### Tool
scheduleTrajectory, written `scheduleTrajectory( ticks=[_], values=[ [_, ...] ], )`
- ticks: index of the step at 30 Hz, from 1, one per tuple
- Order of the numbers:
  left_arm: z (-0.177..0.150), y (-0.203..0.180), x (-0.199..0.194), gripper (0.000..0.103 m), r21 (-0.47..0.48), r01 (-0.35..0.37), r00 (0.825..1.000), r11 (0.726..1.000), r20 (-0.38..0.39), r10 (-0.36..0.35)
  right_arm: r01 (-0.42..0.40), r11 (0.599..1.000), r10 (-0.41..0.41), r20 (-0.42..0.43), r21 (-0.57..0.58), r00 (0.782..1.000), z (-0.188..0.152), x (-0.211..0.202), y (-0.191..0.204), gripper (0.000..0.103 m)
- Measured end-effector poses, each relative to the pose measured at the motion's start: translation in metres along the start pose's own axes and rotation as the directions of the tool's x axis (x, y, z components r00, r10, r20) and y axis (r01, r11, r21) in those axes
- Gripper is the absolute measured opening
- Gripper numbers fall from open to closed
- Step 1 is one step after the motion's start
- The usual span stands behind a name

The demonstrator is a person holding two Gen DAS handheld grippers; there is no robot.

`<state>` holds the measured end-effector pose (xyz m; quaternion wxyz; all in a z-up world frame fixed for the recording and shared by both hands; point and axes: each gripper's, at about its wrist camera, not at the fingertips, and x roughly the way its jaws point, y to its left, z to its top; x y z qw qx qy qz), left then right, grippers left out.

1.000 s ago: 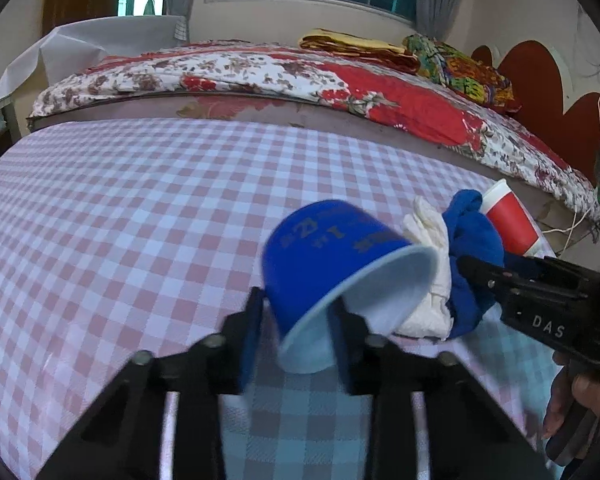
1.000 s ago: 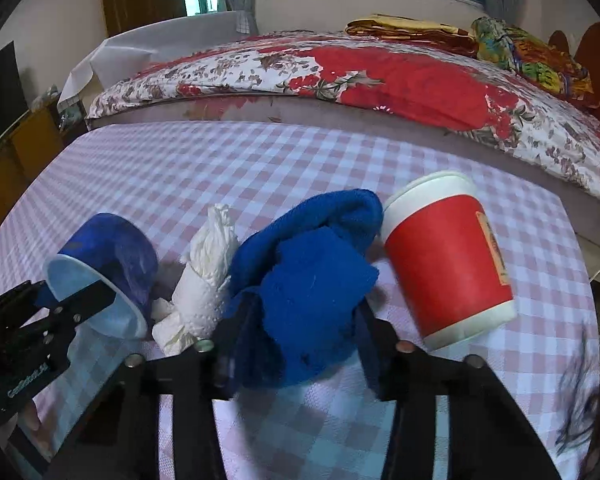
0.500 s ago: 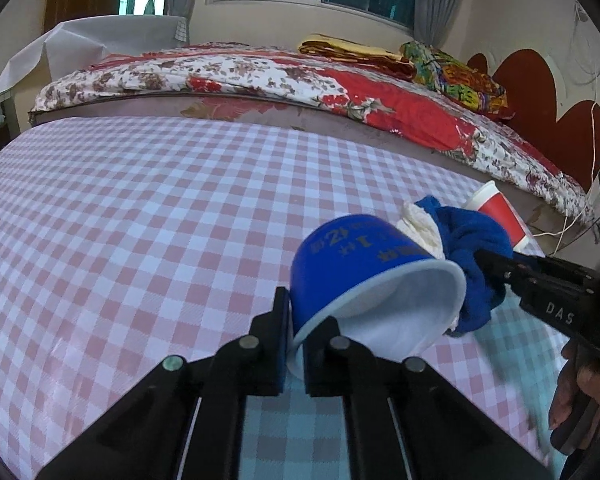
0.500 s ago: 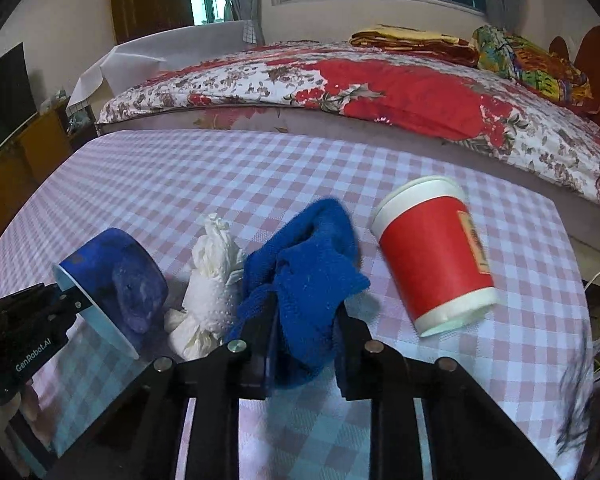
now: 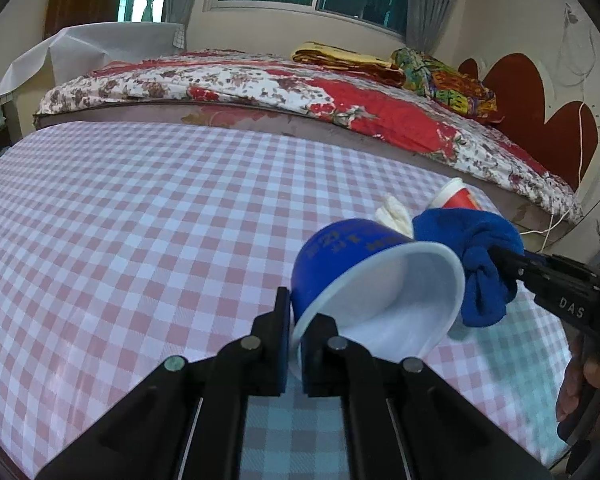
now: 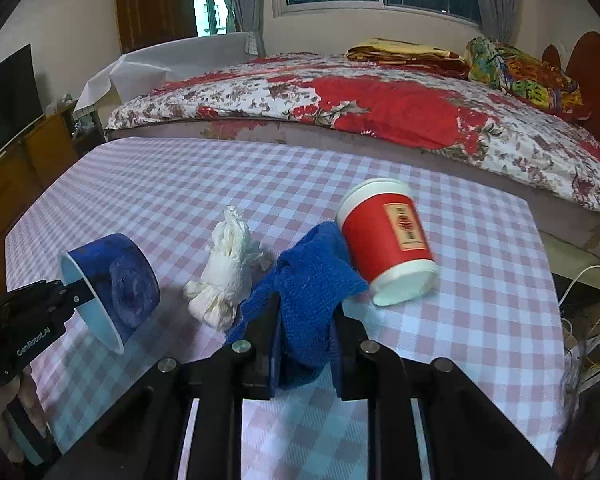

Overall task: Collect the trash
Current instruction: 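Grasp the blue plastic cup with the left gripper while the right grasps the blue towel, then carry blue cup and blue towel over the bin and release both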

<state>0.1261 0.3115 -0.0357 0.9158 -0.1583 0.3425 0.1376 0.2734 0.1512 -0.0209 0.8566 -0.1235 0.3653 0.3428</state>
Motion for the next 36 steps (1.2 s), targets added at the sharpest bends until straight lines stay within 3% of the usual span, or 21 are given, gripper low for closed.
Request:
scheduleTrajectory(
  ticks=[19, 36],
  values=[
    [-0.023, -0.043, -0.048, 0.005, 0.047, 0.057, 0.998, 0.997, 0.034, -0.059, 0.012, 0.997, -0.004, 0.107, -0.072, 0.994, -0.035, -0.100, 0.004, 0.020],
    [-0.044, -0.143, -0.067, 0.005, 0.178, 0.190, 0.980, 0.966, 0.022, -0.197, 0.126, 0.992, -0.119, 0.184, -0.025, 0.976, -0.094, -0.204, -0.053, 0.020]
  ],
)
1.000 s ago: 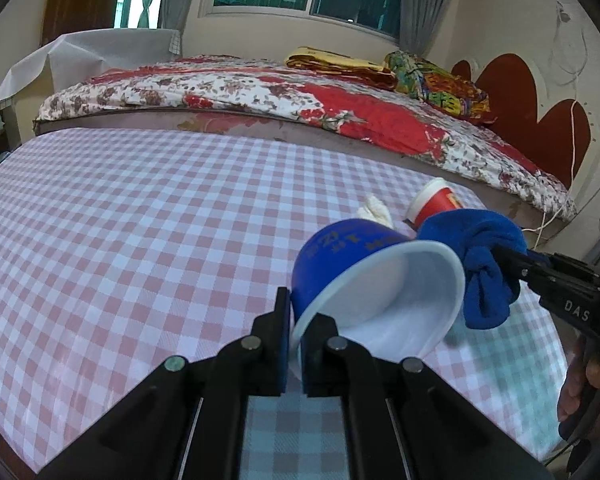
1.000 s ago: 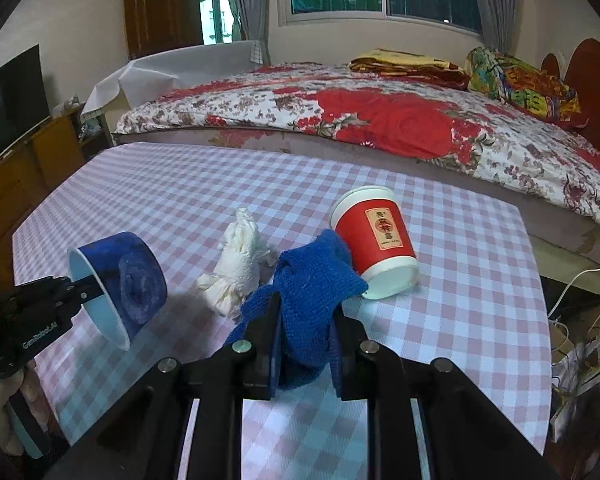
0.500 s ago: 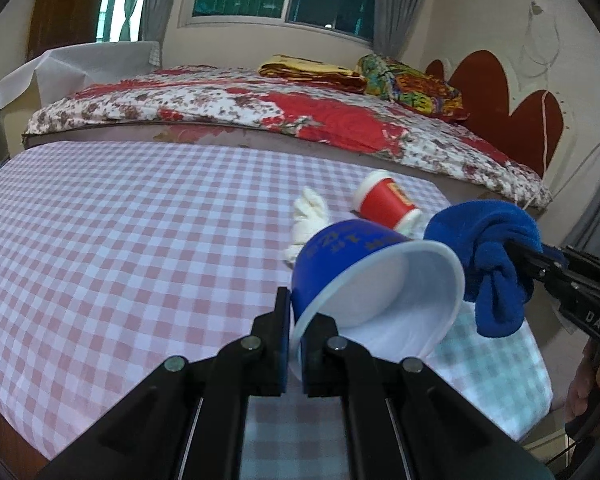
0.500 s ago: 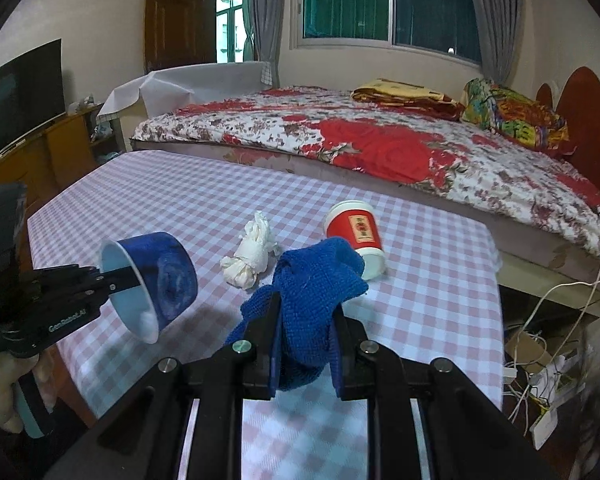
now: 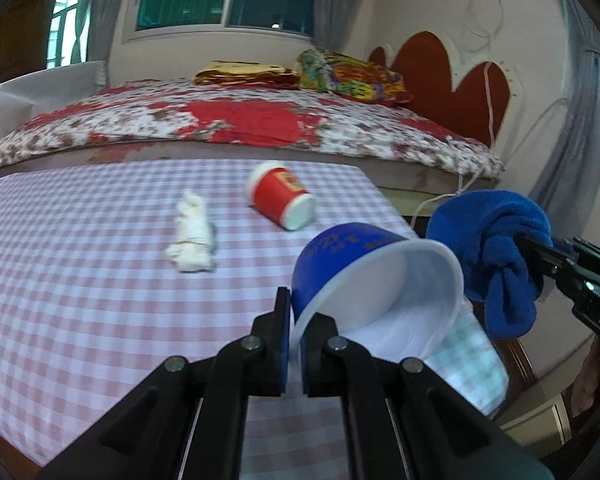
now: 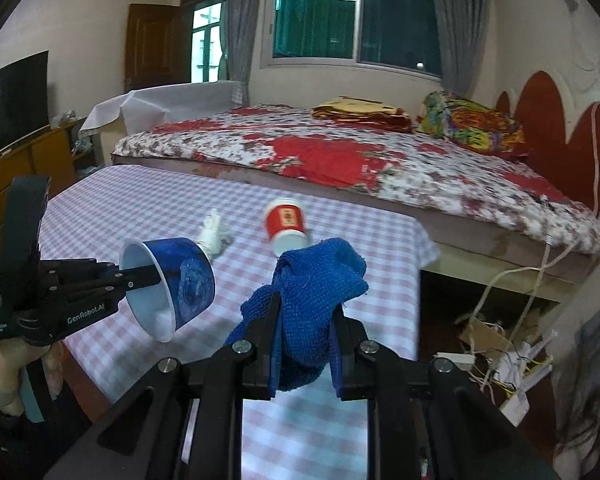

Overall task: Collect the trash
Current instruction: 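Carry blue cup and blue towel over the bin and release both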

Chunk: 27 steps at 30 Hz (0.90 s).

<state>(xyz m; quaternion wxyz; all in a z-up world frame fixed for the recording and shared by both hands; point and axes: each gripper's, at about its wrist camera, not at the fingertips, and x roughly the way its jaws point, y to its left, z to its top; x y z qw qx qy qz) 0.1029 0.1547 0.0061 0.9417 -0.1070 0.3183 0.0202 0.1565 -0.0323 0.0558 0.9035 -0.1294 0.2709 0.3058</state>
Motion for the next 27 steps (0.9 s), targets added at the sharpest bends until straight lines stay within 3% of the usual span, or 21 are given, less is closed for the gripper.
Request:
scheduleTrajectory(
  ticks=[15, 27],
  values=[
    [-0.008, -0.092, 0.021, 0.005, 0.115, 0.100, 0.994, 0.988, -0.048, -0.095, 0.092, 0.993, -0.093, 0.006, 0.078, 0.996, -0.051, -0.057, -0.067, 0.020],
    [-0.025, -0.176, 0.041, 0.005, 0.215, 0.207, 0.975, 0.954, -0.123, -0.184, 0.190, 0.970, -0.188, -0.031, 0.149, 0.982, -0.097, -0.088, -0.137, 0.020]
  ],
)
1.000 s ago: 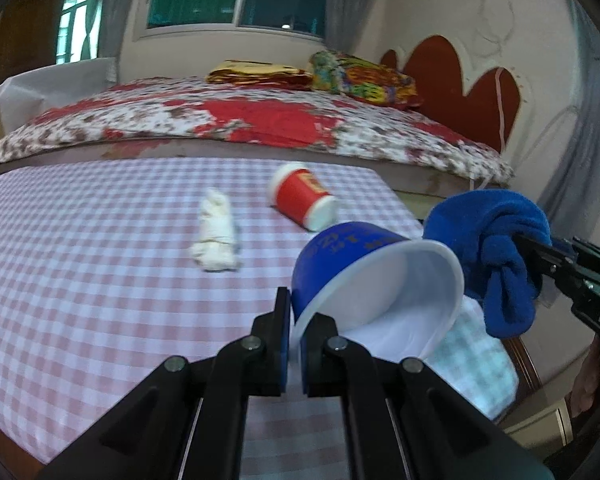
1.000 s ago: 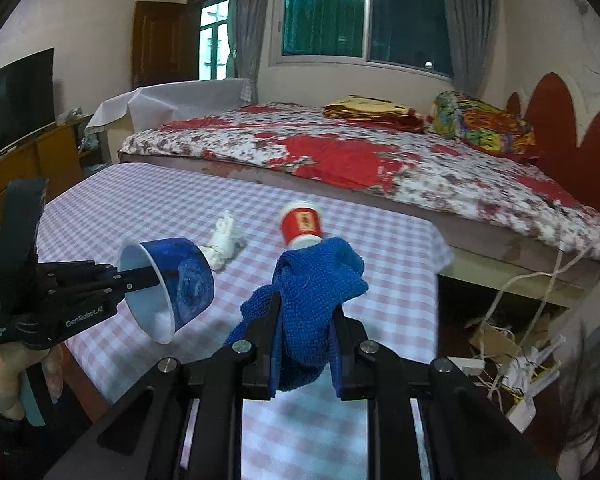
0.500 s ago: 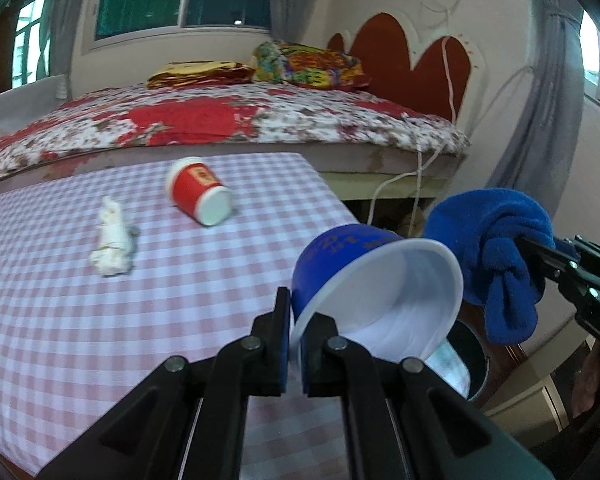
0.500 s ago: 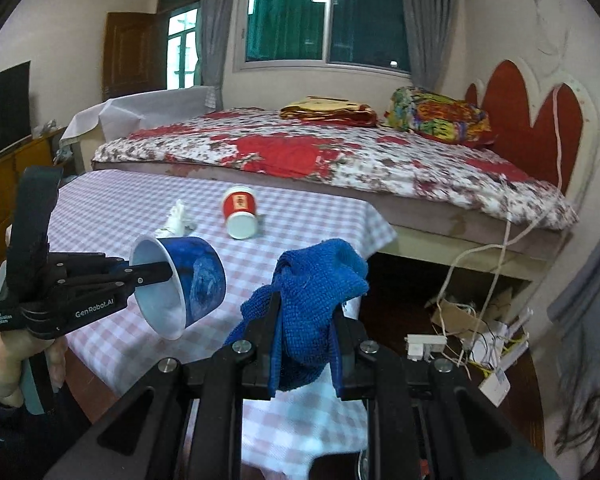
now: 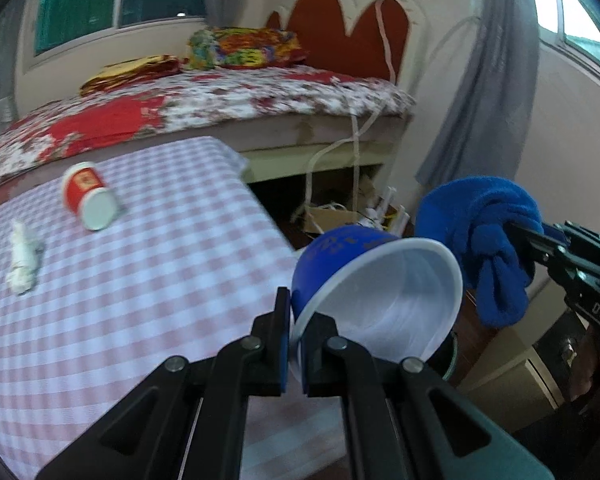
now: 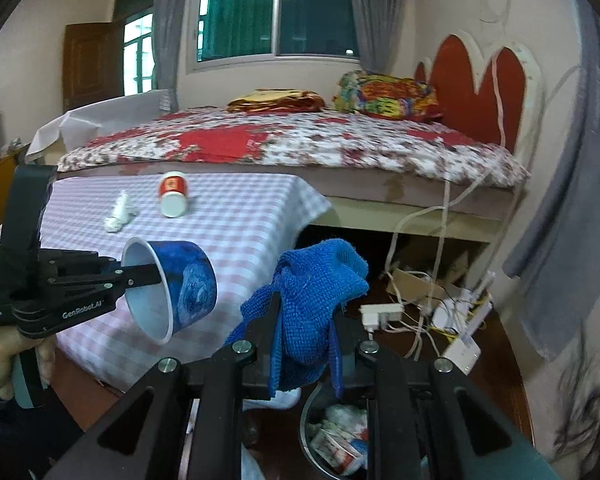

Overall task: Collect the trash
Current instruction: 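Carry blue cup and blue towel over the bin and release both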

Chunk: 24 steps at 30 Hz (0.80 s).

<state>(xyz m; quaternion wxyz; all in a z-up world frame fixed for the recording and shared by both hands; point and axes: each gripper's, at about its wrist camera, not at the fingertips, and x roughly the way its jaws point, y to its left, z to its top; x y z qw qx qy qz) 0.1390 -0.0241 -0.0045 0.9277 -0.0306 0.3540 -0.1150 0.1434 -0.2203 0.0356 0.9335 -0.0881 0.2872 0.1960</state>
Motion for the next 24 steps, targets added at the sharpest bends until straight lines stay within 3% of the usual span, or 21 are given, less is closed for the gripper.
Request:
scheduleTrajectory(
  ticks=[12, 24],
  values=[
    [-0.011, -0.091, 0.032, 0.005, 0.119, 0.110, 0.992, 0.987, -0.075, -0.102, 0.074, 0.997, -0.072, -0.057, 0.024, 0.996, -0.047, -0.016, -0.063, 0.020],
    [-0.041, -0.135, 0.062, 0.005, 0.118, 0.156, 0.977, 0.981, -0.165, -0.135, 0.096, 0.994, -0.086, -0.142, 0.061, 0.986, -0.094, -0.010, -0.106, 0.021]
  ],
)
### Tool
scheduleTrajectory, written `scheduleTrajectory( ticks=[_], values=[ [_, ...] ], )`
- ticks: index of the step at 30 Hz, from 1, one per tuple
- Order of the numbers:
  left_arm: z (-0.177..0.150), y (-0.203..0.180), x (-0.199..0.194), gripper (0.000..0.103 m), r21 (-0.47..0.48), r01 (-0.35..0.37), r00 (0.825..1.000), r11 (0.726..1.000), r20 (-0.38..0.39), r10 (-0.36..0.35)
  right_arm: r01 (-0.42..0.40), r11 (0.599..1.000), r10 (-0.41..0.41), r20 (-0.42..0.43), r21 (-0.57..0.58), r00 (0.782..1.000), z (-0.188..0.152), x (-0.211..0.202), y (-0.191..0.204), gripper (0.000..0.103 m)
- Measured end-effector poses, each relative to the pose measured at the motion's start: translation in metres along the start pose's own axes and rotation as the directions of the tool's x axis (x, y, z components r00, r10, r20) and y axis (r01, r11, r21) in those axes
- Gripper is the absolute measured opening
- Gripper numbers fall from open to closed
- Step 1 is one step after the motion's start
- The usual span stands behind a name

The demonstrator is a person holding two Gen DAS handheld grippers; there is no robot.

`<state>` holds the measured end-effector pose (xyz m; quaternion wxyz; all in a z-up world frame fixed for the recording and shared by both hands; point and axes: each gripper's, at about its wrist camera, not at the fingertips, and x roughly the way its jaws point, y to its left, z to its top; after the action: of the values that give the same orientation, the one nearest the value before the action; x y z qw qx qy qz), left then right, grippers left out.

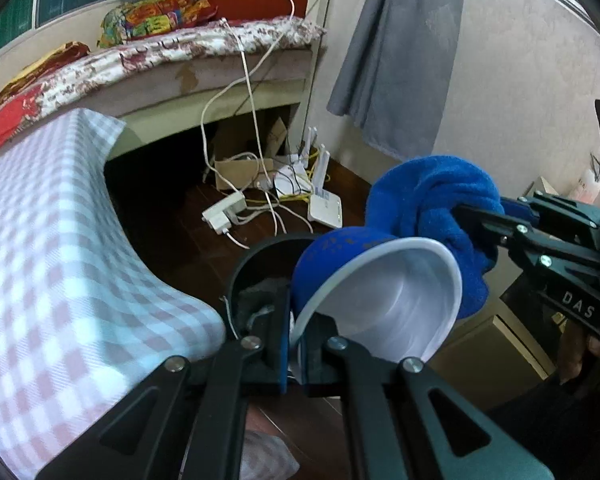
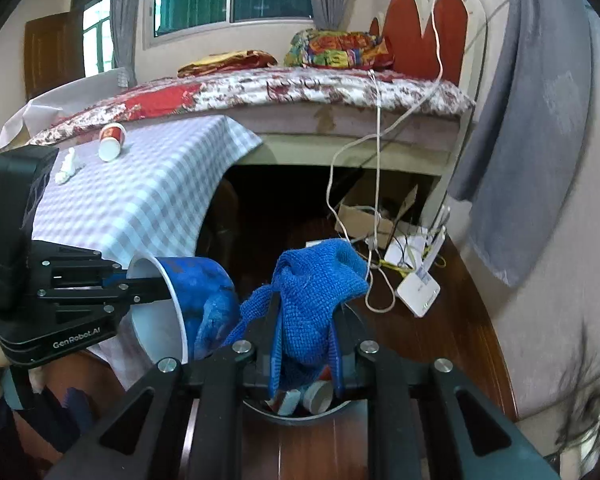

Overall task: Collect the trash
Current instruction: 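Carry blue cup and blue towel over the bin and release both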

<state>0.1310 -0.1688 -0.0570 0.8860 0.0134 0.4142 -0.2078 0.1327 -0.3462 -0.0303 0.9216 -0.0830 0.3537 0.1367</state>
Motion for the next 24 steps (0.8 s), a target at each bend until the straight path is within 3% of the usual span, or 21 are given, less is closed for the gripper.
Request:
scheduleTrajectory(
  ticks=[24],
  values=[
    [-0.027, 0.009, 0.067, 0.005, -0.172, -0.118, 0.992, 0.978, -0.071, 0.107, -0.097, 0.995, 0.089, -0.170, -0.039, 0.981, -0.030, 0.077, -0.020, 0.021]
  ],
)
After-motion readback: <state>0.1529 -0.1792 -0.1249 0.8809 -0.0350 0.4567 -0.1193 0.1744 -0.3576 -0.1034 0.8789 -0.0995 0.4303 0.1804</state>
